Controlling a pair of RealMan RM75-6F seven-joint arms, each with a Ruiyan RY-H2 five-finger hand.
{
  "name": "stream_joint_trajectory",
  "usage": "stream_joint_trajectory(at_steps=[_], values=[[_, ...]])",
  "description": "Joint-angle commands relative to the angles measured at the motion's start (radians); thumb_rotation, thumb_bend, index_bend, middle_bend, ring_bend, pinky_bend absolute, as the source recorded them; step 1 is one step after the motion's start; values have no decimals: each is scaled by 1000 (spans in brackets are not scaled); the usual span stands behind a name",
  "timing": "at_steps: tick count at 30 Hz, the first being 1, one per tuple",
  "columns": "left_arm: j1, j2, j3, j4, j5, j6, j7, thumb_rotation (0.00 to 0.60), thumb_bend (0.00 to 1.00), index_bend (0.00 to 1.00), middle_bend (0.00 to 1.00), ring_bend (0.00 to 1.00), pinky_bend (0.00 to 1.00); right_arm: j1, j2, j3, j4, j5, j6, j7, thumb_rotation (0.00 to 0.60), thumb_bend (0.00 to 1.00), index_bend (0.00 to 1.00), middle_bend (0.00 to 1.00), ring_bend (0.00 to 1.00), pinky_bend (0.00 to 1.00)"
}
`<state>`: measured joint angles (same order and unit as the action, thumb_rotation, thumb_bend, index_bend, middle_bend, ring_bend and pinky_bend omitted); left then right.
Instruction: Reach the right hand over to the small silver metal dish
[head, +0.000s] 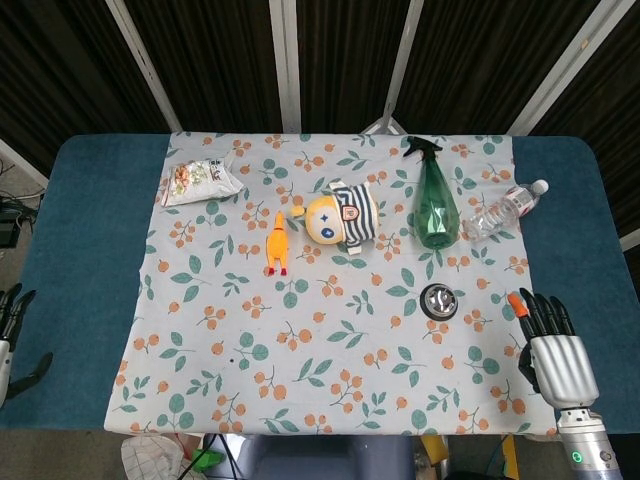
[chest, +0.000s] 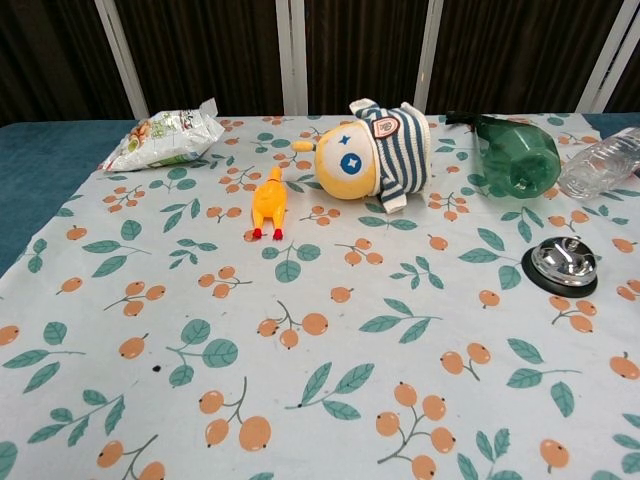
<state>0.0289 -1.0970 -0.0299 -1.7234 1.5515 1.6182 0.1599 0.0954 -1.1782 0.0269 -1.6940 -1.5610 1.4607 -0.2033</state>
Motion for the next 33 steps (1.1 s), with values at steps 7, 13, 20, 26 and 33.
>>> stream_joint_trajectory(at_steps=[7,13,20,26,33], values=[[13,2,7,-4,13,23,-7,600,404,47,0,28,165,30,-42,4,-8,-13,-36,-56,600,1000,94,0,0,0],[13,-1,9,-4,17,20,2,600,404,47,0,29,165,96,-68,50,-31,10,-100,-121,600,1000,95,0,0,0],[8,-6,7,-3,12,11,14,600,405,47,0,29,165,176,-131,103,-11,53,-172,-168,600,1000,95,0,0,0],[5,-9,5,2,16,12,14,600,405,47,0,29,165,243,-199,133,14,145,-268,-212,600,1000,94,0,0,0],[1,-13,3,22,38,24,2,600,405,47,0,29,165,304,-313,153,100,254,-338,-262,600,1000,94,0,0,0]])
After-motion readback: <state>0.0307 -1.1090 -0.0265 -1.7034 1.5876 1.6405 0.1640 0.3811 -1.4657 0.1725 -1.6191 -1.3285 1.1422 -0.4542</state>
